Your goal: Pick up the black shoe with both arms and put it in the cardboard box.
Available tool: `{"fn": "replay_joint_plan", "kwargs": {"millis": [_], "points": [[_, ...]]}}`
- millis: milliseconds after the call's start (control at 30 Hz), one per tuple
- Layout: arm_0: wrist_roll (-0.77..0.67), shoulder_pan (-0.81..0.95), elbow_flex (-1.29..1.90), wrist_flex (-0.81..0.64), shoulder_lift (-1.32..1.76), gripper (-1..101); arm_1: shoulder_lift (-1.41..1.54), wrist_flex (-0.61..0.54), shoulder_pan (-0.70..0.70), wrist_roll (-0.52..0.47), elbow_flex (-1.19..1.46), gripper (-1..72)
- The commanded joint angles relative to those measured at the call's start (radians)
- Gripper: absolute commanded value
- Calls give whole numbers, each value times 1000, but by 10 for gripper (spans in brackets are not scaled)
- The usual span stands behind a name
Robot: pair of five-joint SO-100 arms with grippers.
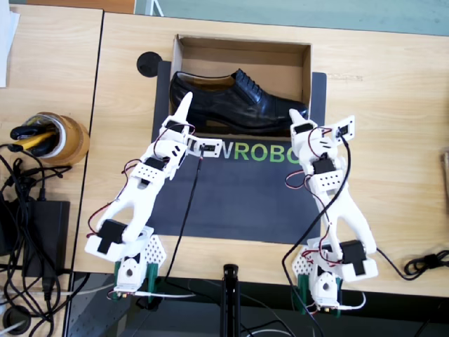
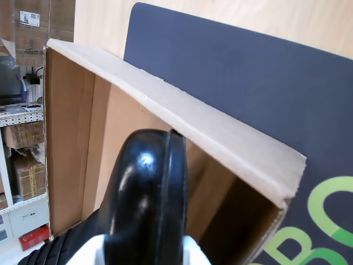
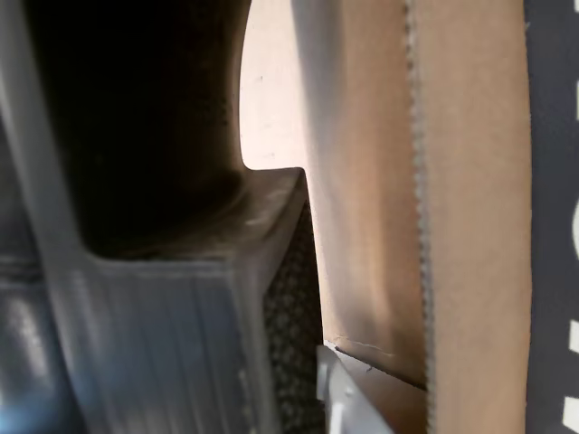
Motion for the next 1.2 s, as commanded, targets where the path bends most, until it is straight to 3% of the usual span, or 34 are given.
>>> {"fn": "replay_joint_plan", "kwargs": {"millis": [0,300,567,733,767,1000,1100,1167], "points": [[-25,-80,-97,-35,9,128,-17,-2,51,0,-31,-1],[-40,-55,-103,92,-5,274,-21,31,41,5,-41,2],[-132,-26,-181,385,77,508,-15,155,28,2,-129,374],[-144,2,-204,543,135,571,-11,238,21,0,-184,618],[-144,9,-204,566,147,577,-6,252,21,0,-195,639],[-144,52,-198,678,281,558,46,337,12,3,-230,673],[-130,63,-196,723,367,458,78,391,11,5,-249,622],[-109,69,-196,756,419,349,103,439,8,5,-272,520]]}}
